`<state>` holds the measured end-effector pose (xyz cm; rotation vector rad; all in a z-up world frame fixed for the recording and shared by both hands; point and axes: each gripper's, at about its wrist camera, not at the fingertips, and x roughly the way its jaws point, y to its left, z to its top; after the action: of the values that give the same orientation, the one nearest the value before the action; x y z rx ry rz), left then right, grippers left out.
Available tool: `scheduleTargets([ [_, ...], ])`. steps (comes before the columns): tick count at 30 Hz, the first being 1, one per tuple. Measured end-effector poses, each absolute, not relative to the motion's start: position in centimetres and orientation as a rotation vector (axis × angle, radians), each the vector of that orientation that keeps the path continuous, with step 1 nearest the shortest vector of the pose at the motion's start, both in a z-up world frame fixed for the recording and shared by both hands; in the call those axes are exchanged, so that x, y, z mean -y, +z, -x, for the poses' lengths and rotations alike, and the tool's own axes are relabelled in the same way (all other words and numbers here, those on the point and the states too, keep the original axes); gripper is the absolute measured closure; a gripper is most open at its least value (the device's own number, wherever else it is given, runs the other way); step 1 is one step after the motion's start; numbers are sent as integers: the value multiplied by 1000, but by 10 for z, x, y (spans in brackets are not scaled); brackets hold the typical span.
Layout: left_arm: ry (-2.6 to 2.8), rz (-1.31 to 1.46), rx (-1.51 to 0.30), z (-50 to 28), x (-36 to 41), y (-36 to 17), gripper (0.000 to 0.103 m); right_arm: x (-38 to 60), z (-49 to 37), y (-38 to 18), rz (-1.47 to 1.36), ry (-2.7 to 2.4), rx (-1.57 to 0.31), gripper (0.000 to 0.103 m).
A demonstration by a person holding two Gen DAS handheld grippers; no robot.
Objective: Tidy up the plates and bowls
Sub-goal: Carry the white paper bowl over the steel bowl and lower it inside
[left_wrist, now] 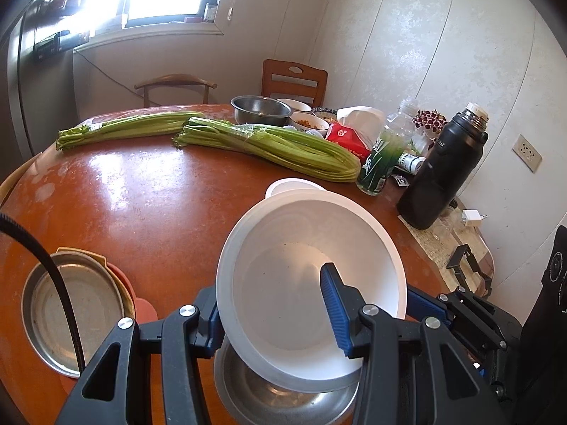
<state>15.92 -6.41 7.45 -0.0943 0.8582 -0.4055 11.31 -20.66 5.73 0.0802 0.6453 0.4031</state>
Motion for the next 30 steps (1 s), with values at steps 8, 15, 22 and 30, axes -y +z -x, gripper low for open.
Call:
scheduleTargets([
  [8, -398, 85, -881, -135, 64, 65, 55, 210, -92, 48, -94, 437, -665, 60],
  [15, -390, 71, -904, -120, 67, 51, 55, 212, -78, 34, -95, 452, -698, 60],
  [22, -378, 67, -949, -117, 67, 34, 55, 210, -76, 17, -109, 455, -751, 60],
  [30, -373, 61, -968, -116, 70, 22, 55, 208, -71, 9, -92, 445, -770, 60],
])
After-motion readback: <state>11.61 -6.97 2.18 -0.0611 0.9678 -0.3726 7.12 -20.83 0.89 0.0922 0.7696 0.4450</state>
